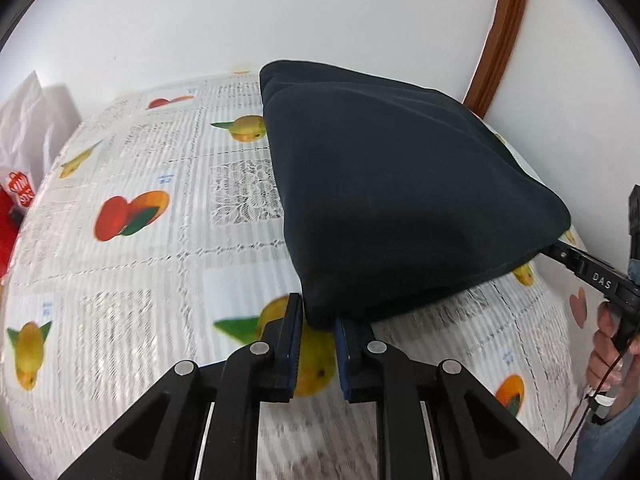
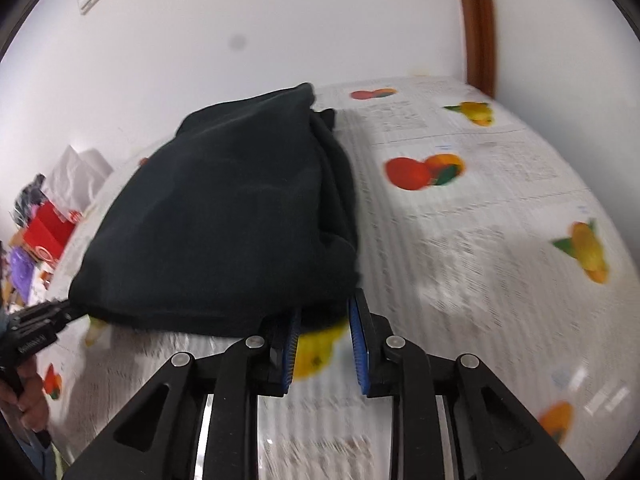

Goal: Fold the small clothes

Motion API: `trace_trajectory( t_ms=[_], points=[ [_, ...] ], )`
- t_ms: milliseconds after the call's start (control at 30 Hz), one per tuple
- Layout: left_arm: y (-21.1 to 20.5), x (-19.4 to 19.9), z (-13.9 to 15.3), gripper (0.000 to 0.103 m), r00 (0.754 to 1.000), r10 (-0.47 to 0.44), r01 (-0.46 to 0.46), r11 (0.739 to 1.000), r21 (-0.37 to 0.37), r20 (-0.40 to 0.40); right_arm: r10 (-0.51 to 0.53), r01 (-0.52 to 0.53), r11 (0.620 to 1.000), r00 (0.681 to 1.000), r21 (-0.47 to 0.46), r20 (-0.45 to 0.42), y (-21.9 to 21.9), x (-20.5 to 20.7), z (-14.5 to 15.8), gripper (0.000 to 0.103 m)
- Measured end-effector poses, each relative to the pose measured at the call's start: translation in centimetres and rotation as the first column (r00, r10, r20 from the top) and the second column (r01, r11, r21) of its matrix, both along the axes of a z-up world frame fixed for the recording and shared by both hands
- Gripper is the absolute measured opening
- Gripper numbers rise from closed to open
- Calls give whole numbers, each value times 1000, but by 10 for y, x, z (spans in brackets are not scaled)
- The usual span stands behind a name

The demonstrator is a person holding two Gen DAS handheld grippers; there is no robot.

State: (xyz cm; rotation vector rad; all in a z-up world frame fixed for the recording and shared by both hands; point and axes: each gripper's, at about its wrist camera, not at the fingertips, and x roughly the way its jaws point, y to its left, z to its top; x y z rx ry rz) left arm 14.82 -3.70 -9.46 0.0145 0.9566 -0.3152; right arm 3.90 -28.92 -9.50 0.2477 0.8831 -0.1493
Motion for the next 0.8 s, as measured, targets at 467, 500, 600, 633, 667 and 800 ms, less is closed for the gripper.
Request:
trace_trajectory(
  t_ms=[467, 500, 600, 633, 667, 800],
  points=[
    [0, -102, 96, 69, 974, 94, -93, 996, -15, 204, -36, 51, 988, 994, -149, 100, 49, -87, 110, 65],
    [0, -111, 105, 72, 969, 107, -109, 994, -5, 224, -42, 58, 987, 993, -148, 108, 52, -92, 117, 70],
    [1, -126, 120, 80, 958, 124, -129, 992, 4, 260, -48, 72, 987, 985, -143, 164, 63, -111, 135, 88],
    [2, -131, 123, 84, 956, 125, -132, 991, 8, 265, -52, 80, 986, 981, -143, 187, 66, -119, 141, 93],
    [2, -136, 126, 87, 955, 127, -135, 991, 12, 267, -60, 90, 985, 979, -148, 196, 69, -125, 145, 96],
    [6, -153, 134, 87, 952, 142, -148, 989, 0, 272, -101, 138, 976, 972, -168, 210, 77, -144, 155, 99]
  ],
)
